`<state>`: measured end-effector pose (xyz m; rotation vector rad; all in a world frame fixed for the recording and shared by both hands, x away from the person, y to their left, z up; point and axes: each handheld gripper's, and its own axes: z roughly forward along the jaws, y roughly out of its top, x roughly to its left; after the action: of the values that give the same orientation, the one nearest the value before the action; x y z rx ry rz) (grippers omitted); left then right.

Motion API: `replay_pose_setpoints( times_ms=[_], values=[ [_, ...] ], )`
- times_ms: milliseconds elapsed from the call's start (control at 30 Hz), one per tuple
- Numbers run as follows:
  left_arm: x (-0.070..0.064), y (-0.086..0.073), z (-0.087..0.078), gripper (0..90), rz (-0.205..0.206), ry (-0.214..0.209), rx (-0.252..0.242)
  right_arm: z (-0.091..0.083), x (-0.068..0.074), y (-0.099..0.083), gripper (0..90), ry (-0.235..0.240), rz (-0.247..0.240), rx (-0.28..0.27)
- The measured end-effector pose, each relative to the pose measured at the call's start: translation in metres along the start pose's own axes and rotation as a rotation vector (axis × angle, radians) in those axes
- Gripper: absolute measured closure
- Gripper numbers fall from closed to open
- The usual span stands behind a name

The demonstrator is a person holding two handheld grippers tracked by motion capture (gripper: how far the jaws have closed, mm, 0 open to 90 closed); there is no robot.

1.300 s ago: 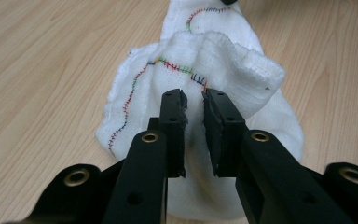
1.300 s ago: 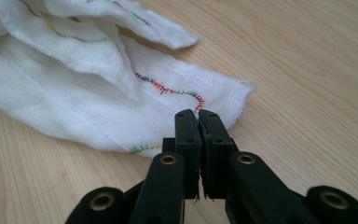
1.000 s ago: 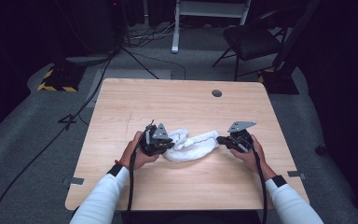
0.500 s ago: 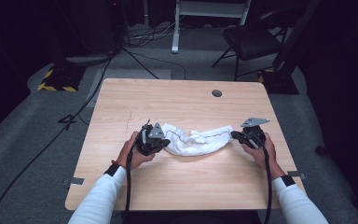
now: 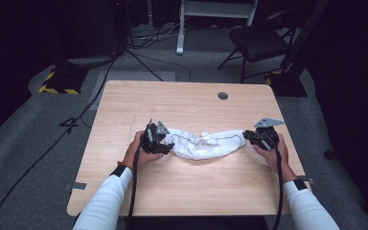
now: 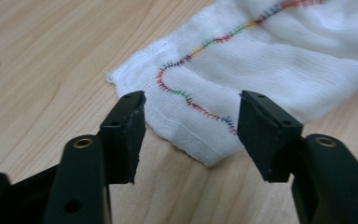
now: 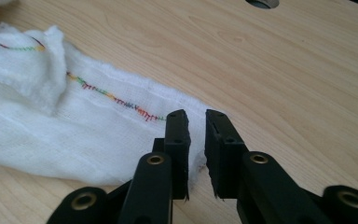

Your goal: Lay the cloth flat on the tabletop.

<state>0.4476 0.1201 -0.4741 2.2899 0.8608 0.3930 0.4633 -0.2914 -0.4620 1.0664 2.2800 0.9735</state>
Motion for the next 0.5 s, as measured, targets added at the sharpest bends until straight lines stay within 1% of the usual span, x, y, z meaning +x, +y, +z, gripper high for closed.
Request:
replay_pose_setpoints(
  times_ms=[33, 67, 100, 133, 167, 200, 233, 300, 333, 367, 433, 500],
  values=[
    [0.002, 0.001, 0.002, 38.2, -0.009, -0.003, 0.001, -0.001, 0.000, 0.001, 77.3, 0.018, 0.001, -0.014],
    [0.004, 0.001, 0.003, 37.2, -0.021, -0.008, -0.003, -0.002, 0.000, 0.001, 74.9, 0.045, -0.002, -0.029],
    [0.005, 0.001, 0.005, 37.3, -0.025, -0.002, -0.005, -0.003, 0.002, 0.002, 72.4, 0.073, -0.010, -0.046],
    [0.005, 0.001, 0.007, 37.8, -0.019, 0.001, 0.009, -0.004, 0.004, 0.003, 70.7, 0.096, -0.023, -0.058],
    [0.005, 0.000, 0.009, 39.2, -0.018, 0.002, 0.016, -0.005, 0.009, 0.005, 68.5, 0.121, -0.052, -0.072],
    [0.005, 0.000, 0.011, 40.2, -0.008, -0.001, 0.029, -0.005, 0.014, 0.006, 66.3, 0.139, -0.072, -0.078],
    [0.004, 0.000, 0.013, 41.6, -0.007, -0.002, 0.031, -0.005, 0.019, 0.008, 63.9, 0.159, -0.089, -0.083],
    [0.003, 0.001, 0.014, 46.2, 0.001, -0.006, 0.038, -0.003, 0.027, 0.011, 61.5, 0.202, -0.117, -0.082],
    [0.003, 0.001, 0.014, 48.4, 0.002, -0.006, 0.037, -0.001, 0.033, 0.013, 59.7, 0.235, -0.139, -0.070],
    [0.002, 0.001, 0.015, 51.7, 0.004, -0.013, 0.037, 0.001, 0.038, 0.014, 57.3, 0.256, -0.158, -0.063],
    [0.002, 0.001, 0.017, 56.4, 0.012, -0.027, 0.047, 0.006, 0.048, 0.015, 55.3, 0.277, -0.188, -0.047],
    [0.002, 0.000, 0.017, 58.3, 0.008, -0.032, 0.049, 0.010, 0.056, 0.017, 52.0, 0.300, -0.213, -0.037]
  ],
)
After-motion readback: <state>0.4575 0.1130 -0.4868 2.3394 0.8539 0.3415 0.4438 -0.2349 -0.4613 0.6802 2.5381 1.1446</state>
